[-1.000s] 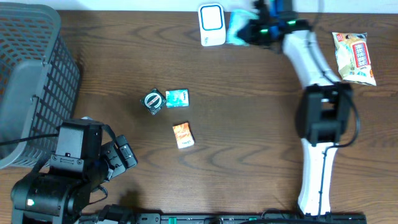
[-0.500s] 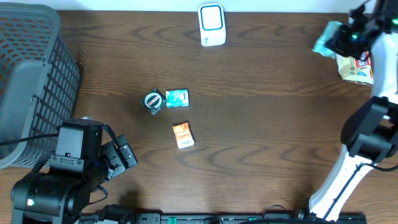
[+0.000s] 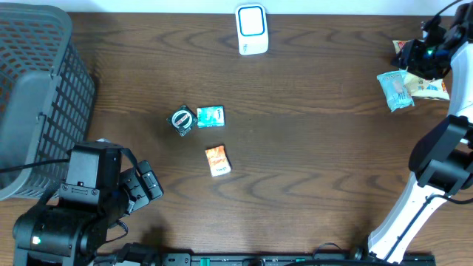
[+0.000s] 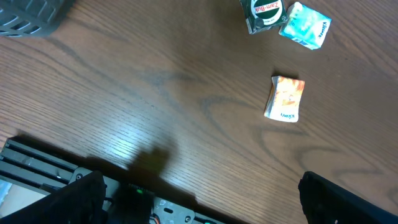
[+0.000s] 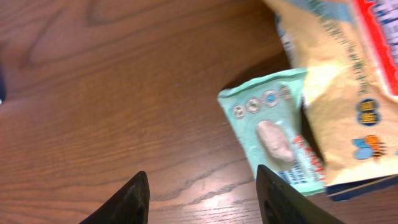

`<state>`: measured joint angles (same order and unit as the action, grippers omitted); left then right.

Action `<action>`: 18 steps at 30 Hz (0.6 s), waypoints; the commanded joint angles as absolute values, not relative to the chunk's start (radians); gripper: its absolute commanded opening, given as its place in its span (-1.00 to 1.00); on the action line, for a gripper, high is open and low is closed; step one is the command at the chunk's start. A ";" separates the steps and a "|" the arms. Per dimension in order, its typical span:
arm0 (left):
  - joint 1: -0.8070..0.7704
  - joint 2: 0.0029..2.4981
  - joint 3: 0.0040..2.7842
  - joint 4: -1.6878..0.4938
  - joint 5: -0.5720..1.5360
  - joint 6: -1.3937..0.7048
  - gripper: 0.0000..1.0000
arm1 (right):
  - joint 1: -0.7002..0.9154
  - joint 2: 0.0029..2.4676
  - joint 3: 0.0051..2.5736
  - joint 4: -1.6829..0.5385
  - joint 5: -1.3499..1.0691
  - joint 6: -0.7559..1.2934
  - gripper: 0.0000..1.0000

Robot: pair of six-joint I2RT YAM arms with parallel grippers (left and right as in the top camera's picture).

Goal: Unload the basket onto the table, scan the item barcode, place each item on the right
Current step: 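Carry the tissue pack to the back-right corner beside the snack bag, then move the right gripper left over the small teal tissue pack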

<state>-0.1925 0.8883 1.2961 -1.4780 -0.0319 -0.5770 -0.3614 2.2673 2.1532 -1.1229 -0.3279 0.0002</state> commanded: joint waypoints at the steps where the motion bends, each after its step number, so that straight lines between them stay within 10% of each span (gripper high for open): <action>1: -0.193 0.888 1.295 -1.480 -0.038 -0.582 0.95 | -0.314 2.269 2.141 -1.139 -0.364 -0.050 -0.02; 18: -0.193 0.888 1.295 -1.480 -0.038 -0.582 0.95 | 0.100 2.275 2.138 -1.184 -0.686 -0.062 0.30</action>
<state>-0.1925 0.8883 1.2961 -1.4776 -0.0322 -0.5770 0.0166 2.2673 2.1475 -1.1858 -0.6369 -0.0467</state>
